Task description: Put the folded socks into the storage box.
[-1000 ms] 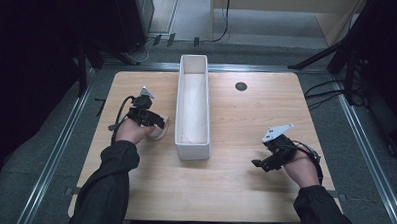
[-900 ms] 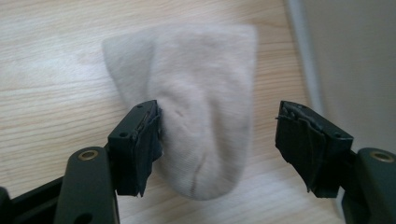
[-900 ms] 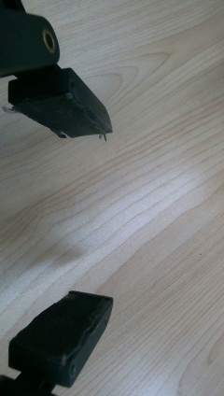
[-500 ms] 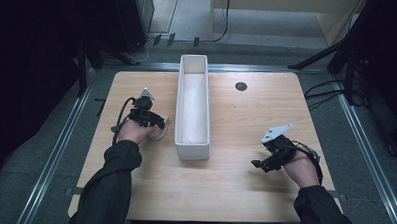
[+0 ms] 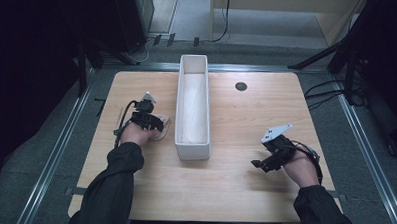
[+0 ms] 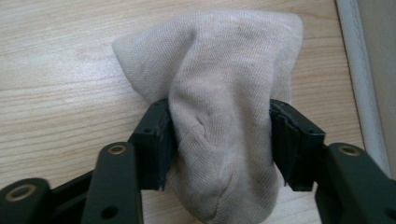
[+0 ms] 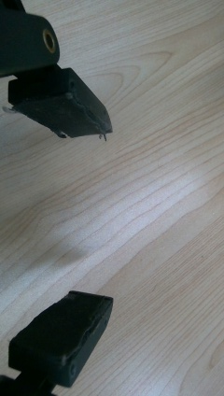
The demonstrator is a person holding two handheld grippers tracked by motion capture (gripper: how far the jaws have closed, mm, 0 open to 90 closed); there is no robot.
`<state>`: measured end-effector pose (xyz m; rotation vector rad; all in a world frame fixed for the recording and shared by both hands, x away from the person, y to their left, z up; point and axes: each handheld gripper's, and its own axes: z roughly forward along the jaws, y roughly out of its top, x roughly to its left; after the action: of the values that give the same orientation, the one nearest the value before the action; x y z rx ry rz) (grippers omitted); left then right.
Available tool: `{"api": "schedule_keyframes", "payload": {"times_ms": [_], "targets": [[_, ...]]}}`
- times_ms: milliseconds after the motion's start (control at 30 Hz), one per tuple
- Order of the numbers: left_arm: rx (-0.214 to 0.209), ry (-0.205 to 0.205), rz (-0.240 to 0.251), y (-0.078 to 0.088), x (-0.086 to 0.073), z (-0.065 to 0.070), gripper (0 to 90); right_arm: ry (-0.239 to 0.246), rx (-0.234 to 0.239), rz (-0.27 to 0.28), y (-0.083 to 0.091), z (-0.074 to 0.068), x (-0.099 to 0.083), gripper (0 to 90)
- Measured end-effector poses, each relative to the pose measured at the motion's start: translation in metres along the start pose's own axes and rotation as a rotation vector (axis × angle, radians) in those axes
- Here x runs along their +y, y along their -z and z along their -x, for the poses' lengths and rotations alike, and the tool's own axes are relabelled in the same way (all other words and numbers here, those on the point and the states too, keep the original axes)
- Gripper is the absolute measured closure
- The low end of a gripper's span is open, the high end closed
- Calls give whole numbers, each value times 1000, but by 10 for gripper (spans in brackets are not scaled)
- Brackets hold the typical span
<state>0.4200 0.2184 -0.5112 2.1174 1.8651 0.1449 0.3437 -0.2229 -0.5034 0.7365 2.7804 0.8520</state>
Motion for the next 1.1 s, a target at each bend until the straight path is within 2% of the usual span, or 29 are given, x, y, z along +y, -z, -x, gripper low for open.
{"api": "schedule_keyframes", "payload": {"times_ms": [100,200,233,467,600,633,733,833,1000,1100], "targets": [[-3,-7,5,0,-1,1,485,0,3,-3,0,0,0,145],[-24,-10,4,0,-1,1,569,9,2,1,-1,0,1,145],[-27,16,-4,1,0,1,577,7,2,-1,-1,0,2,144],[-44,31,-10,1,0,1,653,8,5,2,-2,1,3,144],[-50,33,-16,2,0,1,666,1,8,11,-1,0,3,145],[-56,30,-19,3,0,0,668,13,10,29,0,0,4,144],[-55,32,-18,4,0,0,668,17,11,31,0,-1,5,145],[-90,58,-23,7,0,-3,669,10,14,23,-1,-1,5,144],[-111,85,-25,14,-1,-7,669,6,16,29,-2,1,6,144],[-106,104,-26,19,-2,-8,668,10,17,27,-3,1,7,144]]}}
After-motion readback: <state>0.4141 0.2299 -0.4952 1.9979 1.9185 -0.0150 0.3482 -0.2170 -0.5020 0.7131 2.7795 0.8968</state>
